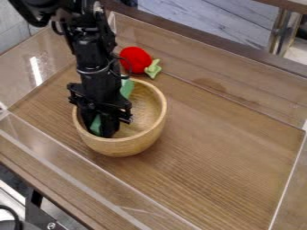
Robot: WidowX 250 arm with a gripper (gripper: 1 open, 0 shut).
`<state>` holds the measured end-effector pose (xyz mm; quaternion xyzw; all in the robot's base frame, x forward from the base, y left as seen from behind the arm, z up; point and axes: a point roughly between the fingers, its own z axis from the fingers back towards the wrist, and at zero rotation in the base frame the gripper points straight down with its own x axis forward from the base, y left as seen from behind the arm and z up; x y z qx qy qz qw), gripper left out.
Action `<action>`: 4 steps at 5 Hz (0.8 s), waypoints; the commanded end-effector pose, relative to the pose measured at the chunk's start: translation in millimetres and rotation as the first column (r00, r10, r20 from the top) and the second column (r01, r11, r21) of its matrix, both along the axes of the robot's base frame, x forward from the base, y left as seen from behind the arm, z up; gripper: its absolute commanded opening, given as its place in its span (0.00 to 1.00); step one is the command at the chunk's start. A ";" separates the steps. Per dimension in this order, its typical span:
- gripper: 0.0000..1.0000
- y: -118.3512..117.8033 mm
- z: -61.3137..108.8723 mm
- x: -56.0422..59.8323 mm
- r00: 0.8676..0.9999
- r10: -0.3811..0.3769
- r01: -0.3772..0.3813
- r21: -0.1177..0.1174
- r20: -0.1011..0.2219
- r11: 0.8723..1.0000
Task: Put the green stick in the brown bowl
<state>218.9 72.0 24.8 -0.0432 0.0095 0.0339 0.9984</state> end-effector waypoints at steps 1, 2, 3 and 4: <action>0.00 -10.8 -0.9 -0.5 0.994 -0.106 0.106 -0.004 -0.003 0.994; 0.00 -21.9 1.8 -3.3 0.984 -0.179 0.179 -0.014 -0.010 0.984; 0.00 -20.7 0.5 0.9 0.986 -0.166 0.165 -0.027 -0.014 0.986; 0.00 -19.4 -0.9 5.1 0.988 -0.154 0.153 -0.039 -0.018 0.987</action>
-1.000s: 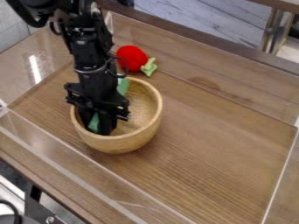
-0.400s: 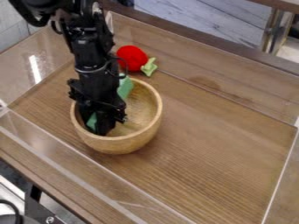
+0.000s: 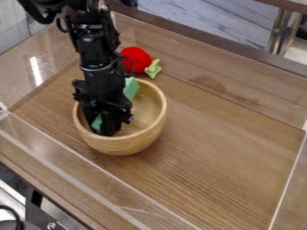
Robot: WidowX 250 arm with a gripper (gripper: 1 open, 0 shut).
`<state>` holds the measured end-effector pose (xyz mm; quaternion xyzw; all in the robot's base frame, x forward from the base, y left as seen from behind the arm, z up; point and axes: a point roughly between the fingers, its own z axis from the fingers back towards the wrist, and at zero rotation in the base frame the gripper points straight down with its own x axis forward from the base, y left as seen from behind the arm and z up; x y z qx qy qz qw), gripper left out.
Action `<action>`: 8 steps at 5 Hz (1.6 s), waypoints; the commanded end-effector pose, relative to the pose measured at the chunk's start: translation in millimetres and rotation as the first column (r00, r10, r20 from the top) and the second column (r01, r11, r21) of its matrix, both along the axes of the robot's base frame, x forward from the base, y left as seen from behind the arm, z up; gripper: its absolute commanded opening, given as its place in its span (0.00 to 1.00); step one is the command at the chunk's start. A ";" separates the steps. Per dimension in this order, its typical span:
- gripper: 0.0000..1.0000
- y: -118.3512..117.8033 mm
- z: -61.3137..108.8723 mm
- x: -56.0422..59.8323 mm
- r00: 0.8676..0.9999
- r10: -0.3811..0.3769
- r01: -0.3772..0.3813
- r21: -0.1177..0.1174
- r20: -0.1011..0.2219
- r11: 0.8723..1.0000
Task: Put the green stick in the brown bowl
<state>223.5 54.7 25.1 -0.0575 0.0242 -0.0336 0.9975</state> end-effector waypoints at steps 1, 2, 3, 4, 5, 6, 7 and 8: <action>0.00 5.0 -3.3 -7.2 0.996 0.085 -0.085 -0.020 -0.005 0.996; 0.00 11.9 -5.7 -15.3 0.983 0.185 -0.186 -0.030 -0.014 0.982; 1.00 8.3 4.7 -6.6 0.981 0.196 -0.196 -0.048 -0.009 0.979; 1.00 4.5 12.1 1.6 0.978 0.207 -0.207 -0.068 -0.009 0.976; 0.00 -1.7 16.3 9.0 0.990 0.140 -0.140 -0.074 -0.005 0.987; 1.00 -8.7 25.4 18.3 0.997 0.076 -0.076 -0.088 0.006 0.993; 1.00 -16.4 46.3 27.2 0.997 0.065 -0.061 -0.117 0.029 0.991; 1.00 -23.0 65.4 35.8 0.997 0.058 -0.050 -0.146 0.055 0.988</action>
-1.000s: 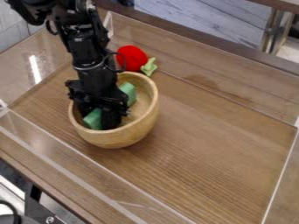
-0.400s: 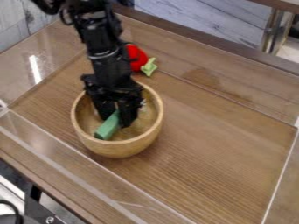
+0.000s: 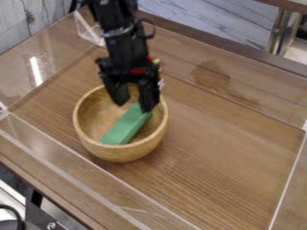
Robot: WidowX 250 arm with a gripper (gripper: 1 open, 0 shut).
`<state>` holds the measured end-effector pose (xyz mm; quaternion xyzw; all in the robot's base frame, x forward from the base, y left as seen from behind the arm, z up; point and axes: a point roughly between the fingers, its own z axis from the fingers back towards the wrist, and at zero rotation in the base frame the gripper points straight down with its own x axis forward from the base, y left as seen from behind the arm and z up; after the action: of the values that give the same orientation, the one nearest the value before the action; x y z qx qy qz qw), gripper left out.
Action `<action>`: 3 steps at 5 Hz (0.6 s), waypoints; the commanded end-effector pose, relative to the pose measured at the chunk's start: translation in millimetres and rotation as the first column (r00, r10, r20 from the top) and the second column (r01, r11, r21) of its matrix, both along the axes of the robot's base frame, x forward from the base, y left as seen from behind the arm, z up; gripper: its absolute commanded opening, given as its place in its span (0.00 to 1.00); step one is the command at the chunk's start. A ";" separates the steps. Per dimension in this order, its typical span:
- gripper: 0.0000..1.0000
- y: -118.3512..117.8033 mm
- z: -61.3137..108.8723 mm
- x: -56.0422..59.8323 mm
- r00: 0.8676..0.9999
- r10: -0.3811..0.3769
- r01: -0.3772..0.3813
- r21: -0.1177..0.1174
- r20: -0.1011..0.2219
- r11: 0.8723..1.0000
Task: Put the green stick in the brown bowl
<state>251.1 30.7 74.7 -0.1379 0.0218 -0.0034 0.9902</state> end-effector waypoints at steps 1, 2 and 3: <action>1.00 9.7 30.0 26.7 0.995 0.012 -0.010 -0.020 0.098 1.000; 1.00 18.6 41.8 42.7 0.991 0.025 -0.020 -0.043 0.128 0.999; 1.00 13.1 47.9 48.8 0.983 0.098 -0.092 -0.048 0.154 0.995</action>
<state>292.9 42.6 104.2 -0.1675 -0.0290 0.0386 0.9847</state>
